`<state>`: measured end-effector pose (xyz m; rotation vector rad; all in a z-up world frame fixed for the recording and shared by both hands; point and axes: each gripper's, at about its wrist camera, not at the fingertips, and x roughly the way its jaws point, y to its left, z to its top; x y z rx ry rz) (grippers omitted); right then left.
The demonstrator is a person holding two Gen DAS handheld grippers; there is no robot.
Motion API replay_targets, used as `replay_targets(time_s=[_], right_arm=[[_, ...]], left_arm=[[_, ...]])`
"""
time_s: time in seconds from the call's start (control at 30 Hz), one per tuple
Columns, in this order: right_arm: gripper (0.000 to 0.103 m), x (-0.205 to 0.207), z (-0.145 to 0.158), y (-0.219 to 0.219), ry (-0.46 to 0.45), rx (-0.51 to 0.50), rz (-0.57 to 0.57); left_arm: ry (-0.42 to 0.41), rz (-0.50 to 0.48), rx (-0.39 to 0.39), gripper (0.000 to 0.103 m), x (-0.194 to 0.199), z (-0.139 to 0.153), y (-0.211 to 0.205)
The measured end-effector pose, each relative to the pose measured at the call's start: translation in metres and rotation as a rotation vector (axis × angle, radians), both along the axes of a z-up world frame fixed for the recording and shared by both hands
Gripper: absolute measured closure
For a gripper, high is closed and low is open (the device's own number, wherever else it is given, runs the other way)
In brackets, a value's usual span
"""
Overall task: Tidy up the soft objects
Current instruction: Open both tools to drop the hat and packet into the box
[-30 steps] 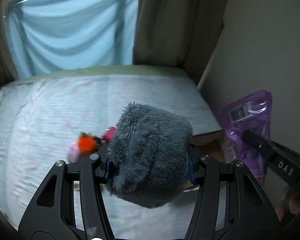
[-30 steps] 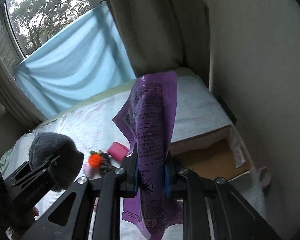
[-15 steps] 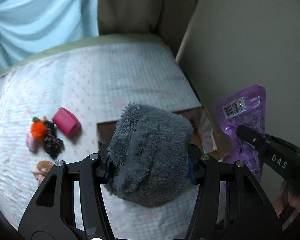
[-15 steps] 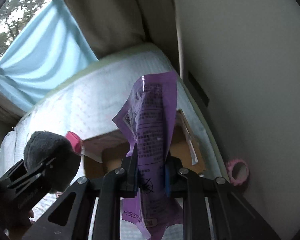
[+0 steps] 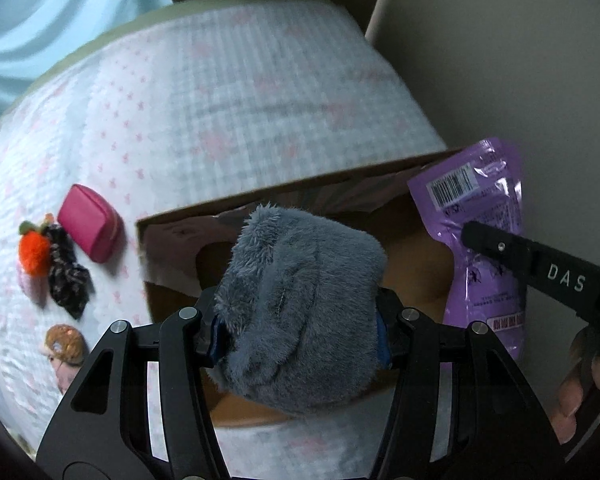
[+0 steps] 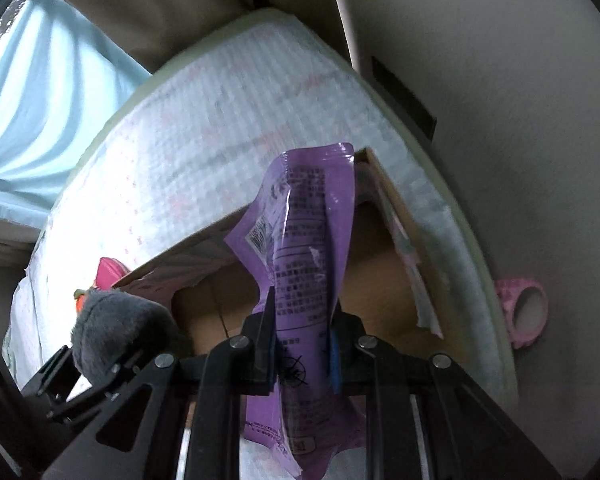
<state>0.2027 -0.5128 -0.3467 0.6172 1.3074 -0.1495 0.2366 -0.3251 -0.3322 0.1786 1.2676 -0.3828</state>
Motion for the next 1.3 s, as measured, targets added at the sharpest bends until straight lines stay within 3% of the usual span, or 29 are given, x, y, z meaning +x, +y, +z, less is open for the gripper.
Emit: replay_targets(time_s=[0.13, 0.23, 0.27, 0.3, 0.33, 0.37, 0.4, 0.43, 0.6, 0.9, 1.1, 1.3], right_arm=[[0.085, 0.011, -0.036, 0.004, 0.055, 0.029, -0.013], [0.085, 0.012, -0.055, 0.008, 0.085, 0.049, -0.026], [0.085, 0.012, -0.056, 0.009, 0.085, 0.050, -0.028], [0.084, 0.011, -0.056, 0.011, 0.083, 0.047, -0.030], [0.075, 0.012, -0.056, 0.011, 0.083, 0.033, -0.027], [0.067, 0.015, -0.057, 0.012, 0.088, 0.000, -0.017], [0.038, 0.018, -0.059, 0.013, 0.094, -0.022, 0.001], [0.000, 0.019, -0.062, 0.014, 0.100, -0.018, 0.020], [0.000, 0.019, -0.073, 0.014, 0.138, -0.034, 0.095], [0.000, 0.011, -0.061, 0.018, 0.102, -0.044, 0.111], [0.000, 0.006, -0.029, 0.021, 0.075, -0.053, 0.118], [0.000, -0.006, 0.037, 0.029, -0.030, -0.096, 0.125]], left_arm=[[0.045, -0.033, 0.075, 0.052, 0.005, -0.040, -0.004], [0.047, -0.065, 0.093, 0.052, 0.003, -0.048, -0.005], [0.045, -0.079, 0.098, 0.051, 0.003, -0.049, -0.005], [0.047, -0.090, 0.089, 0.038, 0.002, -0.049, -0.005], [0.043, -0.108, 0.057, 0.028, 0.001, -0.046, -0.006], [0.034, -0.127, 0.043, 0.004, 0.000, -0.043, -0.006], [0.007, -0.151, 0.069, 0.000, -0.002, -0.039, -0.008], [-0.016, -0.165, 0.090, 0.000, -0.004, -0.036, -0.009], [-0.010, -0.218, 0.105, 0.000, -0.010, -0.039, -0.010], [0.001, -0.181, 0.077, 0.000, -0.015, -0.030, -0.007], [-0.028, -0.164, 0.045, 0.000, -0.023, -0.001, 0.002], [-0.085, -0.141, 0.008, 0.000, -0.037, 0.049, 0.015]])
